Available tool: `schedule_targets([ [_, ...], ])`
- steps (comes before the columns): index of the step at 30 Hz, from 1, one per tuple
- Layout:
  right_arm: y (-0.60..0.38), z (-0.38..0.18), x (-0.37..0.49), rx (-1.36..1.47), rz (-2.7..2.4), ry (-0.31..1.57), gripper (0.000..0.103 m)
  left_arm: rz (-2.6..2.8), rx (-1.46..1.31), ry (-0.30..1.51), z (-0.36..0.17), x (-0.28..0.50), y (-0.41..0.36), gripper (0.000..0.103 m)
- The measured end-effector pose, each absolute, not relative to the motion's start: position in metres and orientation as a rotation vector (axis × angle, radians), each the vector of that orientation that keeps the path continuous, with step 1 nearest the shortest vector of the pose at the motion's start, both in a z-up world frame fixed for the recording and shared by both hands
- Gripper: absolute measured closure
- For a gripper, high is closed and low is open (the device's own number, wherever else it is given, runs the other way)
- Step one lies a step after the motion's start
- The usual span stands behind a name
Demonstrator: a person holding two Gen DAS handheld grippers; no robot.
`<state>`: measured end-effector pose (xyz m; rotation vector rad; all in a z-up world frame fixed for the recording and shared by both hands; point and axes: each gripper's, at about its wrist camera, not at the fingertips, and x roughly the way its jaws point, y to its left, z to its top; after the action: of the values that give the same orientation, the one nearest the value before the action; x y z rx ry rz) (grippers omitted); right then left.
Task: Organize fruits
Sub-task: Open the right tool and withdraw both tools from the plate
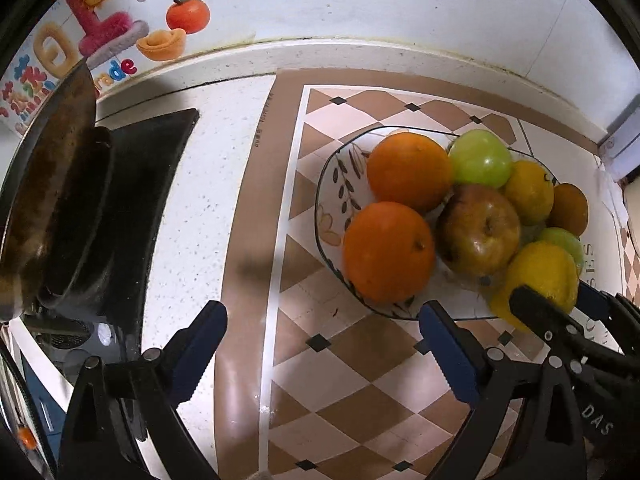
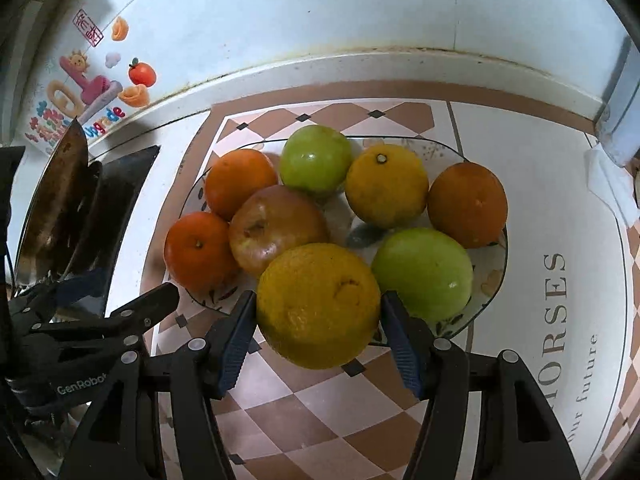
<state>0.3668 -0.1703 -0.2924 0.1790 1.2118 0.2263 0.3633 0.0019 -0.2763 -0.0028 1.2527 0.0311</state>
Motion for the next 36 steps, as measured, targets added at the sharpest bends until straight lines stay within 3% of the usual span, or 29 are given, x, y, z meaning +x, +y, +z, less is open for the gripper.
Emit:
schedule_targets([
  [7, -0.175, -0.291, 0.361, 0.202, 0.208, 1.219, 0.037, 0.030, -0.021, 1.268, -0.283, 0.361, 0.010, 0.005],
  [14, -0.178, -0.291, 0.359, 0.247, 0.188, 1.220, 0.021, 0.021, -0.018, 1.270, -0.280, 0.359, 0.012, 0.005],
  [18, -0.179, -0.280, 0.355, 0.266, 0.172, 1.193, 0.018, 0.013, -0.009, 1.262, -0.275, 0.357, 0.013, 0.005],
  [20, -0.182, -0.269, 0.351, 0.269, 0.154, 1.168, 0.009, 0.009, 0.002, 1.255, -0.272, 0.356, 0.013, 0.005],
  [26, -0.183, -0.246, 0.333, 0.126, 0.014, 1.147, 0.006, 0.004, 0.019, 1.234, -0.258, 0.344, 0.016, 0.005],
  [36, -0.182, -0.199, 0.280, 0.121, -0.047, 1.081, 0.006, -0.063, 0.008, 1.156, -0.206, 0.307, 0.021, 0.005],
])
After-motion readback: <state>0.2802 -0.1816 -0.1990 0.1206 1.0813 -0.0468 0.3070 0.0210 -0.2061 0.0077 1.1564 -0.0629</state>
